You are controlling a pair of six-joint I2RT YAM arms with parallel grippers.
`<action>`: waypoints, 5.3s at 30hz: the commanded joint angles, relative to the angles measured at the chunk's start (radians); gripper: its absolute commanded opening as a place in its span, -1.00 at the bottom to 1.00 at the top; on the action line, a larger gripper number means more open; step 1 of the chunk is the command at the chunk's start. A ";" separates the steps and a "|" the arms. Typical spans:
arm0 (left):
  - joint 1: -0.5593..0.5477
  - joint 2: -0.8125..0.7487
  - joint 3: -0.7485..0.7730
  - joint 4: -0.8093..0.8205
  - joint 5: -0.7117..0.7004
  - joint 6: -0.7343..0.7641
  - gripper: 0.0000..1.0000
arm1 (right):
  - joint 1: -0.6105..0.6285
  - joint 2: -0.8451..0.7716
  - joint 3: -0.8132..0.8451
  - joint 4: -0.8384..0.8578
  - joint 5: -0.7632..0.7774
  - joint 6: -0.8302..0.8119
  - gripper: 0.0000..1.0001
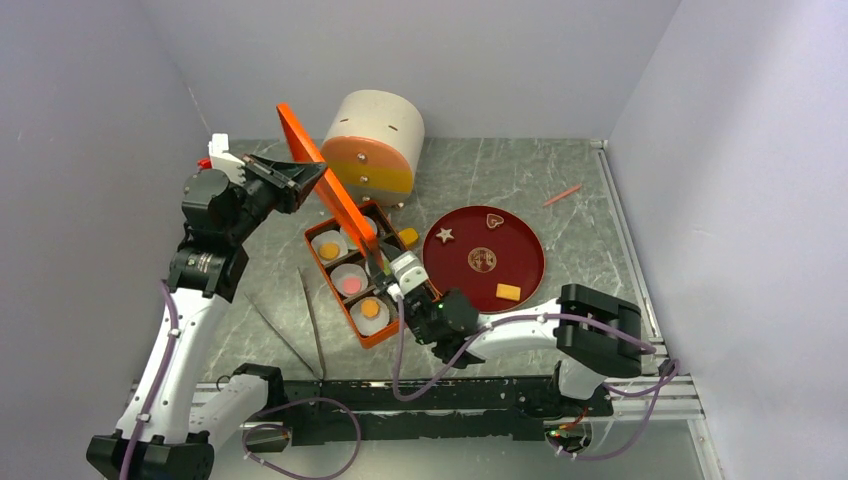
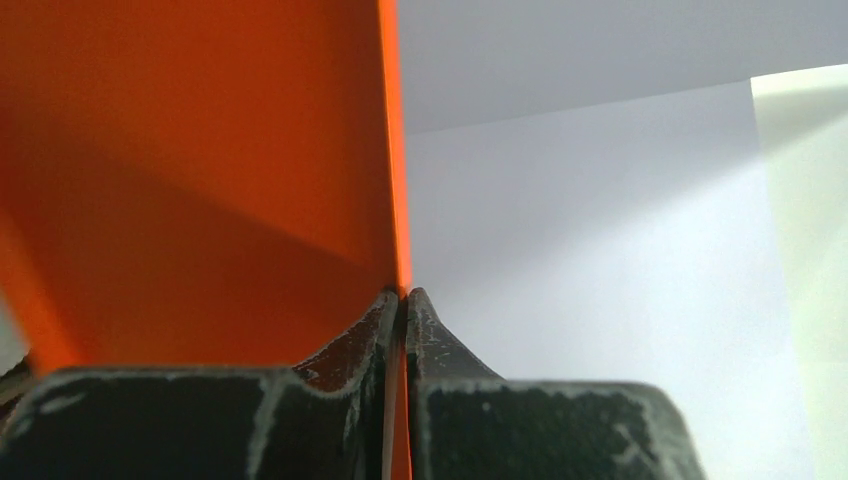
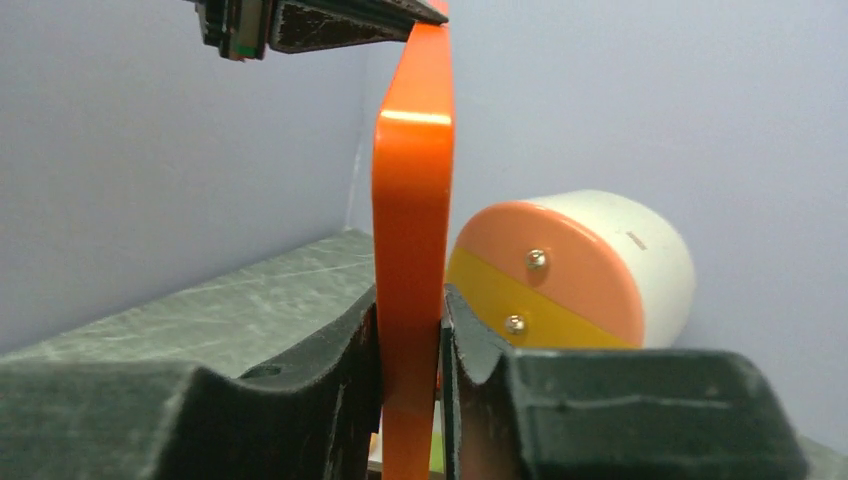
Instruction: Pack the cookies
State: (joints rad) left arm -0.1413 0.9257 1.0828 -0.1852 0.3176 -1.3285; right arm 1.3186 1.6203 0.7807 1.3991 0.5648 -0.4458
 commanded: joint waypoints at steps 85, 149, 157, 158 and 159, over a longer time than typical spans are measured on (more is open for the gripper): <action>-0.005 -0.244 -0.357 0.119 -0.033 0.037 -0.90 | 0.364 -0.557 -0.053 -1.260 0.054 -0.309 0.87; -0.321 -0.133 -0.974 0.840 -0.572 -0.049 -0.90 | -0.639 0.060 0.307 -1.396 -0.560 0.832 0.99; -0.323 -0.194 -0.955 0.654 -0.577 -0.007 -0.90 | -0.639 0.100 0.314 -1.416 -0.631 0.865 0.97; -0.323 -0.209 -0.954 0.621 -0.581 -0.005 -0.90 | -0.639 0.102 0.310 -1.413 -0.642 0.869 0.96; -0.323 -0.224 -0.957 0.597 -0.584 -0.004 -0.90 | -0.639 0.105 0.306 -1.411 -0.653 0.874 0.95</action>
State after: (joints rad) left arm -0.4599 0.7578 0.0864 0.4793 -0.2443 -1.3563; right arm 0.6830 1.7119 1.0595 -0.0166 -0.0360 0.3973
